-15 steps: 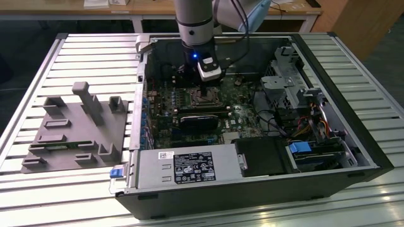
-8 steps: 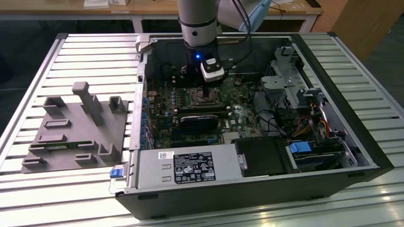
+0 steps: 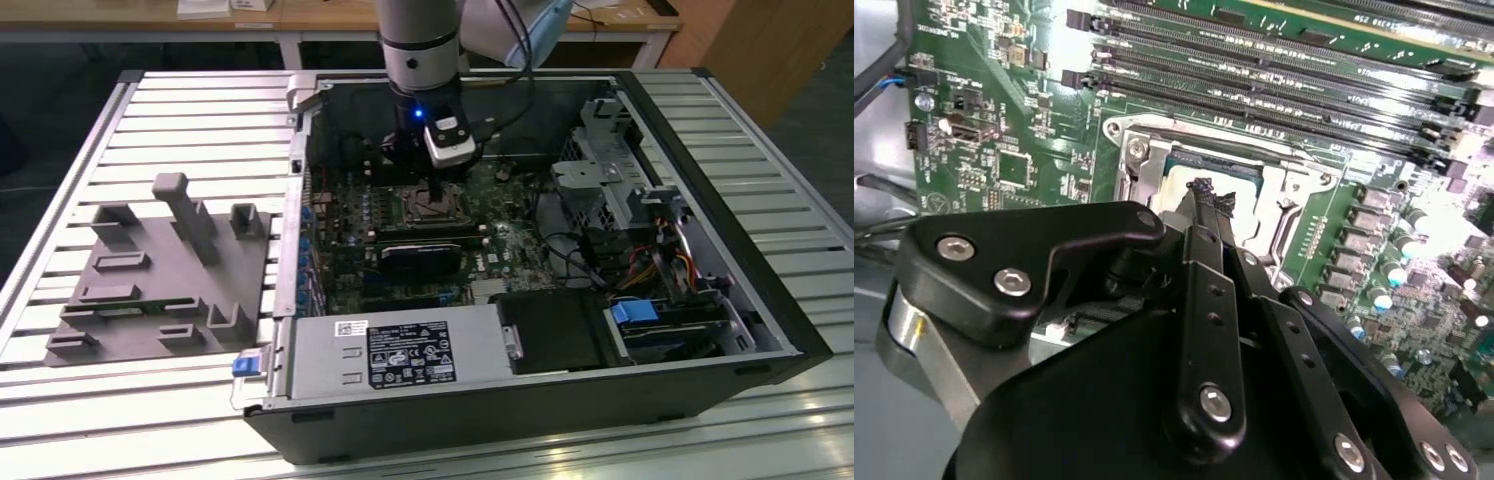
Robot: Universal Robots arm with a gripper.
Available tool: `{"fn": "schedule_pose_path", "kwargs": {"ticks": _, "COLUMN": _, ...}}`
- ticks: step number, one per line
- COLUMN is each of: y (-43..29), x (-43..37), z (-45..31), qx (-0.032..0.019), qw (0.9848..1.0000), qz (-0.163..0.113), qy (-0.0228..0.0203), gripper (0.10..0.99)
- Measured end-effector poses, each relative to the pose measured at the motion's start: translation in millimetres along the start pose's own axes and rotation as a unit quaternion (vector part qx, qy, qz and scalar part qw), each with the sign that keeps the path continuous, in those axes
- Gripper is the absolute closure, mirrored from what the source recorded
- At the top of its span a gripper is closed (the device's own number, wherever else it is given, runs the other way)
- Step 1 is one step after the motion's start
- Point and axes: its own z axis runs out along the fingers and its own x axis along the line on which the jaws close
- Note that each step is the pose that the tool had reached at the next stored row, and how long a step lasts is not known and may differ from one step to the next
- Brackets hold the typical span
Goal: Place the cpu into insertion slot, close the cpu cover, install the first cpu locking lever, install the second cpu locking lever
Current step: 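Install the first cpu locking lever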
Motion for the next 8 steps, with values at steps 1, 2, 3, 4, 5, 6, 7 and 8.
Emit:
{"fn": "schedule_pose_path", "kwargs": {"ticks": 1, "y": 0.0, "x": -0.4, "z": -2.4, "qx": 0.0000, "qw": 1.0000, "qz": 0.000, "qy": 0.0000, "gripper": 0.984}}
{"fn": "schedule_pose_path", "kwargs": {"ticks": 2, "y": 0.0, "x": -0.7, "z": -4.7, "qx": 0.0001, "qw": 1.0000, "qz": 0.000, "qy": 0.0000, "gripper": 0.984}}
{"fn": "schedule_pose_path", "kwargs": {"ticks": 3, "y": -0.1, "x": -1.1, "z": -6.8, "qx": 0.0001, "qw": 1.0000, "qz": 0.000, "qy": 0.0000, "gripper": 0.984}}
{"fn": "schedule_pose_path", "kwargs": {"ticks": 4, "y": -0.1, "x": -1.4, "z": -8.6, "qx": 0.0001, "qw": 1.0000, "qz": 0.000, "qy": 0.0000, "gripper": 0.984}}
{"fn": "schedule_pose_path", "kwargs": {"ticks": 5, "y": -0.1, "x": -1.6, "z": -10.2, "qx": 0.0000, "qw": 1.0000, "qz": 0.000, "qy": 0.0000, "gripper": 0.984}}
{"fn": "schedule_pose_path", "kwargs": {"ticks": 6, "y": -0.1, "x": -1.8, "z": -11.5, "qx": 0.0001, "qw": 1.0000, "qz": 0.000, "qy": 0.0000, "gripper": 0.984}}
{"fn": "schedule_pose_path", "kwargs": {"ticks": 7, "y": -0.1, "x": -1.9, "z": -11.9, "qx": -0.0001, "qw": 1.0000, "qz": 0.000, "qy": 0.0001, "gripper": 0.984}}
{"fn": "schedule_pose_path", "kwargs": {"ticks": 8, "y": 0.0, "x": -1.9, "z": -11.9, "qx": -0.0002, "qw": 1.0000, "qz": 0.000, "qy": 0.0001, "gripper": 0.984}}
